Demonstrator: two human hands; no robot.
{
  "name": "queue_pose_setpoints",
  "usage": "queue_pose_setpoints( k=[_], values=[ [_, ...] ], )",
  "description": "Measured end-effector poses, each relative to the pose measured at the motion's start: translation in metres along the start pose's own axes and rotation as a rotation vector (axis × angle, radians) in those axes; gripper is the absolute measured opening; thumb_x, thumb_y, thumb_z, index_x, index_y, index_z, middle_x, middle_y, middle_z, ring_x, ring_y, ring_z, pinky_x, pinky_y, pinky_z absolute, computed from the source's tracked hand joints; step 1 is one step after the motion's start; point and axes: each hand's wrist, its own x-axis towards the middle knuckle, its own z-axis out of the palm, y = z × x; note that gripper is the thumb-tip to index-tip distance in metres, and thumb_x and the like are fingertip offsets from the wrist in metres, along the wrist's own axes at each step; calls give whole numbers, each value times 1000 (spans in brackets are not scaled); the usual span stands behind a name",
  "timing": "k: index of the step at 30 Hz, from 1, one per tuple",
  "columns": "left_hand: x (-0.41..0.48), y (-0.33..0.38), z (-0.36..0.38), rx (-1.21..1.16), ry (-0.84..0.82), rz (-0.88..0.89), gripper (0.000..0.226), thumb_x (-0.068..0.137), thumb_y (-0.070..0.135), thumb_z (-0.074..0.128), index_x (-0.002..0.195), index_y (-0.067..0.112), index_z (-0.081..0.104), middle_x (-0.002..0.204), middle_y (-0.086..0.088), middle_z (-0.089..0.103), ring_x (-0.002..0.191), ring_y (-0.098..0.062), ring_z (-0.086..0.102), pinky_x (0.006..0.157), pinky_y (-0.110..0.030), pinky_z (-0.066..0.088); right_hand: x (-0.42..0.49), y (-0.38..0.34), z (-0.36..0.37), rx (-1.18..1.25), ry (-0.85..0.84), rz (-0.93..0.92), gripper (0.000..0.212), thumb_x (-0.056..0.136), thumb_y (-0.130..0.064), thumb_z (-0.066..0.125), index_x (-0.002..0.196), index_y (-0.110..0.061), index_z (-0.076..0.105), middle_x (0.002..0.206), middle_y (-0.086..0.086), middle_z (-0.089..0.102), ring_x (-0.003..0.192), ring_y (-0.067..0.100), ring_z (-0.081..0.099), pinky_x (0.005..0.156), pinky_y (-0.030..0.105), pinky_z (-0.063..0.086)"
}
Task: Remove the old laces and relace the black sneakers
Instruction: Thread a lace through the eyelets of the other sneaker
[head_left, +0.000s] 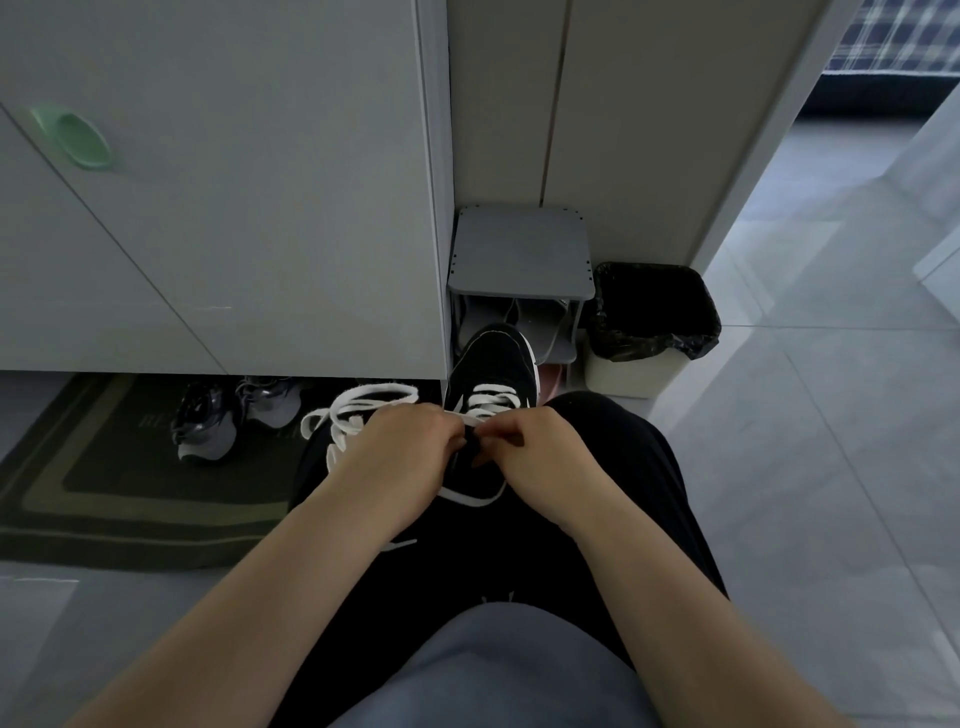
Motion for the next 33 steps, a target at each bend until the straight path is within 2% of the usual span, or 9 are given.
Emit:
queue_pose_setpoints(
  k=[5, 9, 13, 16, 21, 24, 26, 30, 33],
  values=[
    [-5, -2, -3, -34, 62, 39, 27, 96, 31, 41, 94, 18, 64, 91, 1, 62, 88, -17, 56, 75, -27, 39, -3, 3, 3, -112, 115, -96, 15, 85, -18, 63, 97, -22, 72, 91, -9, 70, 83, 2, 60, 68, 6, 40],
    [-2, -7, -8, -95, 214, 19, 21, 94, 26, 47, 113, 19, 55, 108, 3, 52, 102, -16, 47, 83, -24, 36, -13, 3, -15, -33, 268, -112, 7, 88, -21, 61, 84, -23, 66, 80, -9, 68, 71, 3, 61, 65, 15, 43],
    [13, -16, -7, 79, 102, -37, 39, 90, 33, 54, 128, 28, 45, 131, 5, 37, 124, -17, 26, 101, -29, 24, -36, -9, -66, 789, 339, -130, 21, 95, -6, 43, 79, -15, 54, 85, 2, 73, 80, 16, 69, 74, 29, 53],
    [23, -19, -8, 66, 37, -31, 25, 89, 28, 53, 114, 29, 58, 130, 8, 43, 128, -17, 25, 105, -32, 17, -64, -17, -112, 1178, 247, -358, 12, 87, -15, 40, 79, -15, 48, 62, -2, 63, 62, 15, 62, 68, 26, 55],
    [18, -25, -39, -264, -10, -55, 14, 91, 21, 50, 79, 23, 58, 73, 5, 64, 75, -15, 58, 67, -22, 38, -69, -18, -121, 665, 280, -385, 24, 86, -17, 55, 64, -24, 59, 50, -13, 45, 44, 2, 38, 46, 13, 37],
    [9, -25, -62, -436, -76, -39, 15, 92, 22, 53, 78, 23, 60, 69, 9, 67, 66, -1, 59, 64, -22, 43, -43, -15, -71, -177, 176, -328, 2, 82, -31, 67, 80, -31, 68, 73, -15, 64, 68, 1, 57, 63, 16, 43],
    [5, -21, -74, -588, -115, -24, 13, 92, 21, 54, 80, 18, 61, 64, 8, 65, 58, 1, 56, 60, -17, 39, -26, -10, -38, -433, 115, -262, 13, 86, -33, 61, 96, -29, 68, 88, -11, 67, 83, 6, 60, 74, 25, 49],
    [0, -22, -86, -970, -175, -60, 12, 86, 16, 57, 85, 6, 63, 59, 4, 57, 50, -1, 49, 49, -7, 38, -9, -7, -16, -451, 95, -214, 16, 88, -35, 59, 89, -24, 72, 84, -6, 69, 79, 12, 62, 74, 33, 53],
    [2, -37, -86, -1280, -159, -86, 13, 70, 27, 64, 72, 16, 70, 61, 1, 56, 62, -8, 55, 59, -13, 46, -20, -10, -42, -219, 212, -201, 11, 84, -29, 68, 74, -30, 72, 68, -13, 67, 66, 0, 60, 65, 17, 49]
  ],
)
